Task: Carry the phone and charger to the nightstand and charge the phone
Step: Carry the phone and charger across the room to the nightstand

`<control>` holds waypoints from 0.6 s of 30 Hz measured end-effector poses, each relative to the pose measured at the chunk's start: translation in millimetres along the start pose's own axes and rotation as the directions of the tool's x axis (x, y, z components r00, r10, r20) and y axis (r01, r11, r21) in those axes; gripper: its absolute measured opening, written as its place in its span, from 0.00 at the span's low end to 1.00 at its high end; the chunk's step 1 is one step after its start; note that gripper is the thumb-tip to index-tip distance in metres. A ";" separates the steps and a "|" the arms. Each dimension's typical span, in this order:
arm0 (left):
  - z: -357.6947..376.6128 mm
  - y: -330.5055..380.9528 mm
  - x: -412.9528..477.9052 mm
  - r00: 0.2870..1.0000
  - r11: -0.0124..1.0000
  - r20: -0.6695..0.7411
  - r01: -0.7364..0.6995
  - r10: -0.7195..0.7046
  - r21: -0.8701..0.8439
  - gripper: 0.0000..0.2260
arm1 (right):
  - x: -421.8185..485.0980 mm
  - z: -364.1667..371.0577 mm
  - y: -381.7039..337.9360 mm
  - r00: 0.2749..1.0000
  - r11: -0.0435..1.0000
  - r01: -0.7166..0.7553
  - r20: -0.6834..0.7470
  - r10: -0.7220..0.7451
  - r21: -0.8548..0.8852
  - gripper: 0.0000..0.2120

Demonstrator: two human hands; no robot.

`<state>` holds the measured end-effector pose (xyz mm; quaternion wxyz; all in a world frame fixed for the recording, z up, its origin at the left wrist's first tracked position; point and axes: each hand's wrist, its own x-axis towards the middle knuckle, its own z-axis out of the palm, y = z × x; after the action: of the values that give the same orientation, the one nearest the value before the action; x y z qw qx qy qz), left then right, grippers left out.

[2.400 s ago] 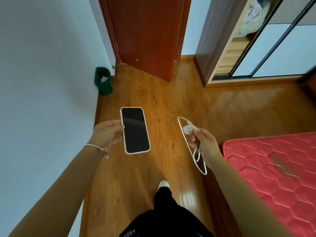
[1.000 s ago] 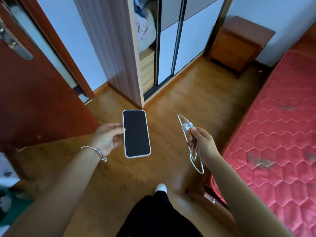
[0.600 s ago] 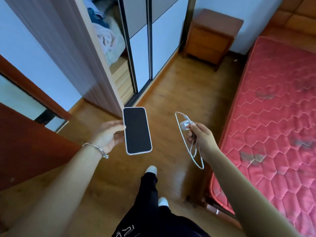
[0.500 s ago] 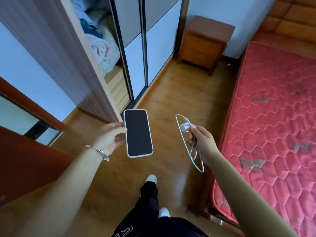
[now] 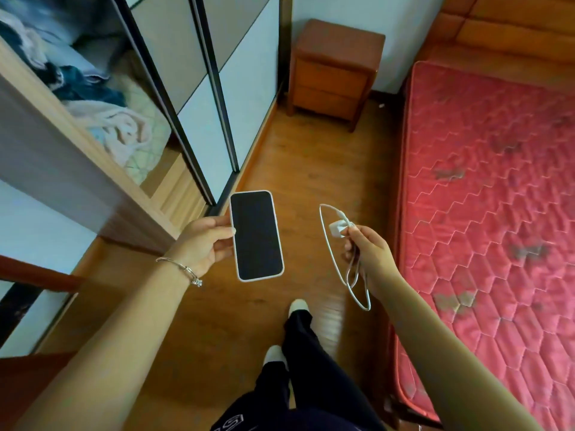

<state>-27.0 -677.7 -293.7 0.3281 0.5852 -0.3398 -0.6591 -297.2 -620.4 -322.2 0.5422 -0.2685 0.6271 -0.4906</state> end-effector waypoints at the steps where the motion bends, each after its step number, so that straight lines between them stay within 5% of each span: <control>1: 4.2 5.3 11.0 1.000 1.000 0.000 0.005 -0.005 0.013 0.12 | 10.2 -0.4 -3.6 1.000 1.000 -0.004 -0.004 0.004 0.002 0.12; 18: 68.7 109.2 178.1 0.999 0.999 -0.040 -0.002 0.004 0.044 0.11 | 192.1 -14.6 -88.1 1.000 0.993 -0.006 0.003 0.006 0.117 0.12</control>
<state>-109.4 -881.6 -294.7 0.3230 0.6048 -0.3485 -0.6391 -379.6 -815.6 -323.4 0.5595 -0.2351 0.5973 -0.5243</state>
